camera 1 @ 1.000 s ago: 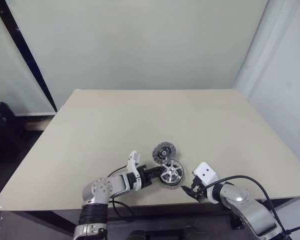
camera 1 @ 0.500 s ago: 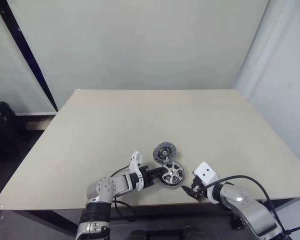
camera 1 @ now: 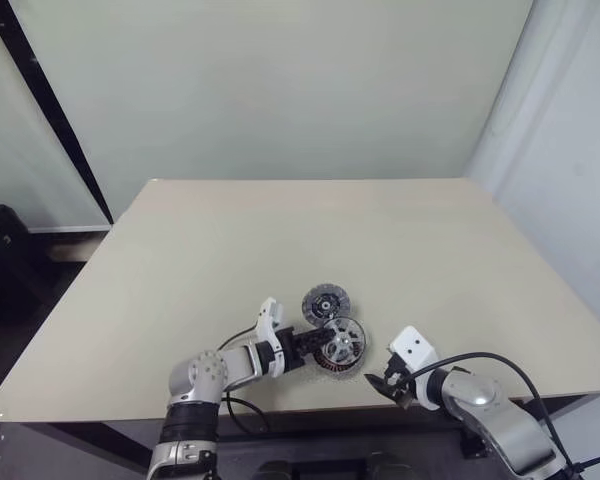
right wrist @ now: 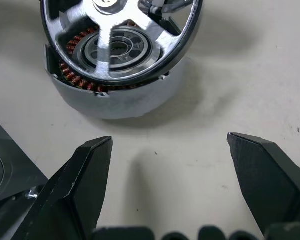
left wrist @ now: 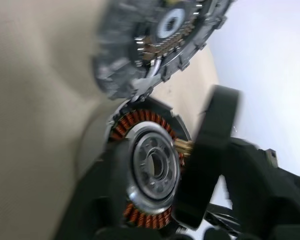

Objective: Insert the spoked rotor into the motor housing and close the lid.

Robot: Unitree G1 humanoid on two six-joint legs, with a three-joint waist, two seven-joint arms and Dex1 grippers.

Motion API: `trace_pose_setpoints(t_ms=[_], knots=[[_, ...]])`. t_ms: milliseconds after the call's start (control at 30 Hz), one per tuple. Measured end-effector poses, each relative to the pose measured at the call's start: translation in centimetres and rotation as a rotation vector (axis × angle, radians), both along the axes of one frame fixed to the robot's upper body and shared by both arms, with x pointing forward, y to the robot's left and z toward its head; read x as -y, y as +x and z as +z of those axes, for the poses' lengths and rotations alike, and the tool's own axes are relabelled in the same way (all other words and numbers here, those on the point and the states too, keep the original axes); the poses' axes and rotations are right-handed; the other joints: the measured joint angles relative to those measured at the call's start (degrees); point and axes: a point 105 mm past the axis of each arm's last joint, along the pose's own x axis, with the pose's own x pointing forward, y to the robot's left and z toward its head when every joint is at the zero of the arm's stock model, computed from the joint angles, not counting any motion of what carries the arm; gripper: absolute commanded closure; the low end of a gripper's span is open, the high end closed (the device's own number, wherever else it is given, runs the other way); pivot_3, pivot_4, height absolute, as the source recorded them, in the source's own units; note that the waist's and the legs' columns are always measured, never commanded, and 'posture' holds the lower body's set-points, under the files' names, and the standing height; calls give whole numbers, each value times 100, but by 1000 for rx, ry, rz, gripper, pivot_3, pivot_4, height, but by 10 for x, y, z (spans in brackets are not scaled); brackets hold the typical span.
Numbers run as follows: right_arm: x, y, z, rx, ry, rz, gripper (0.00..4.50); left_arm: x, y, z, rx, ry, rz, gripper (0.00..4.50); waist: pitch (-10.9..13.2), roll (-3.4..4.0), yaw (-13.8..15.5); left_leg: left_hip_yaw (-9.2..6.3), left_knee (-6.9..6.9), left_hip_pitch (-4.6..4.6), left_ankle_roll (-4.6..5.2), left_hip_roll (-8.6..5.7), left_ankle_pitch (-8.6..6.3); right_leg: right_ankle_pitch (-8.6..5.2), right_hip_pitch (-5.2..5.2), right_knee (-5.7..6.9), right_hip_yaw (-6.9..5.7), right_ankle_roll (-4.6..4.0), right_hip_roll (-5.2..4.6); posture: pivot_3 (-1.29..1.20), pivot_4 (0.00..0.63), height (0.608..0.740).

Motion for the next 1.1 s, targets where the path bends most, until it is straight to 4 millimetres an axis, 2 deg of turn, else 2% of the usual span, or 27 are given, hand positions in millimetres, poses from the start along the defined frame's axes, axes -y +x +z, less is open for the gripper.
trace_pose_setpoints(t_ms=[33, 67, 433, 1100], knots=[[0, 0, 0, 1, 0, 0, 472, 0, 0, 1, 6, -1, -2, 139, 0, 0, 0, 0, 0, 0, 0, 0, 0, 0, 0, 0, 0, 0, 0, 0, 0, 740], [0, 1, 1, 3, 1, 1, 472, 1, 0, 3, 11, -1, -3, 30, 0, 0, 0, 0, 0, 0, 0, 0, 0, 0, 0, 0, 0, 0, 0, 0, 0, 740], [-1, 2, 0, 1, 3, -2, 472, -11, 1, 8, 46, 46, 1, 30, 0, 0, 1, 0, -1, -2, 1, 0, 0, 0, 0, 0, 1, 0, 1, 0, 0, 740], [-1, 1, -2, -6, 4, -7, 472, -12, -3, 16, 126, 170, -65, 30, 0, 0, 2, 0, -1, -3, 0, -1, 0, 0, -1, 0, 2, 0, 1, 0, 0, 740]])
